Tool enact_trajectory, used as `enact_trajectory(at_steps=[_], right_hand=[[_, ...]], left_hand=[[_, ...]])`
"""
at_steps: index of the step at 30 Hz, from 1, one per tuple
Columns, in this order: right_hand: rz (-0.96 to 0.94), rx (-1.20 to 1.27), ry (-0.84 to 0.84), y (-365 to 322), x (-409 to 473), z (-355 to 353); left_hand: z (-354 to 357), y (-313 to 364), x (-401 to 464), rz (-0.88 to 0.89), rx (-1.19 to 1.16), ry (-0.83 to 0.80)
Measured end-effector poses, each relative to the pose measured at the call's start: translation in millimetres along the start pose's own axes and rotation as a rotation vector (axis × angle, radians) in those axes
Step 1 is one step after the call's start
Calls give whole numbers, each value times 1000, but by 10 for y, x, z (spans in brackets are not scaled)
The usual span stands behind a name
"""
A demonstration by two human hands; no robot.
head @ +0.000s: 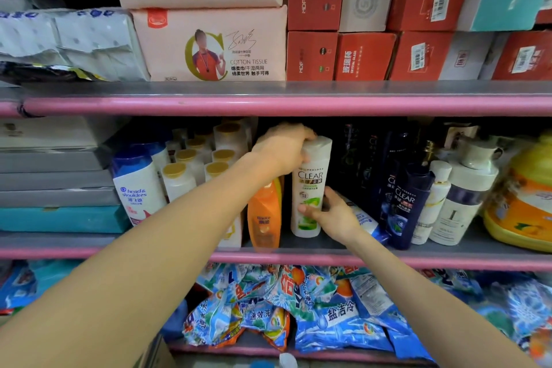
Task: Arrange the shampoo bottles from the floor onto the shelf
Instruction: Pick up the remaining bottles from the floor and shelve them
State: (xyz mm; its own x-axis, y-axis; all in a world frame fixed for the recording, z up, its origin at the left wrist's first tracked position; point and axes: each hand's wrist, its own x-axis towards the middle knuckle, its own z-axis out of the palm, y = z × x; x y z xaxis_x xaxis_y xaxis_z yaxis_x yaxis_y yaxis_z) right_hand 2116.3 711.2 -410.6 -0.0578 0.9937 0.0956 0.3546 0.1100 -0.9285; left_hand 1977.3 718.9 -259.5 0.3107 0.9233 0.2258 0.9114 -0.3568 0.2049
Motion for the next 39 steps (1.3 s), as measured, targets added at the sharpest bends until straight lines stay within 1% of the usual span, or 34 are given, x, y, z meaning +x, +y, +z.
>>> enact_trajectory(at_steps=[5,10,17,21,26,28,30,32,34,36,39], right_hand=[[-6,-11,36,18,61,45],[-4,3,39,3,103,79],[32,8,2,-52,154,100],[32,14,10,-46,155,106],[35,-37,14,-86,165,121],[17,-122,4,-84,155,79],[-9,-306,11,-54,117,-7],[18,-628,29,5,52,-141],[94,-940,-1,73,-15,-294],[155,-1044,-81,139,-79,-404],[149,-1063,-119,208,-153,-469]], left_hand=[[8,-38,121,-30,-26,-27],[51,-96,135,-23,-33,19],[71,-162,156,-45,-26,45],[95,-162,168,-34,-32,62],[131,-205,160,-23,-24,75],[147,-208,152,-25,-17,74],[155,-209,141,-21,-17,67],[155,-208,117,-13,-23,68],[158,-190,80,-9,-5,66],[158,-150,35,0,54,59],[116,-79,-19,22,195,79]])
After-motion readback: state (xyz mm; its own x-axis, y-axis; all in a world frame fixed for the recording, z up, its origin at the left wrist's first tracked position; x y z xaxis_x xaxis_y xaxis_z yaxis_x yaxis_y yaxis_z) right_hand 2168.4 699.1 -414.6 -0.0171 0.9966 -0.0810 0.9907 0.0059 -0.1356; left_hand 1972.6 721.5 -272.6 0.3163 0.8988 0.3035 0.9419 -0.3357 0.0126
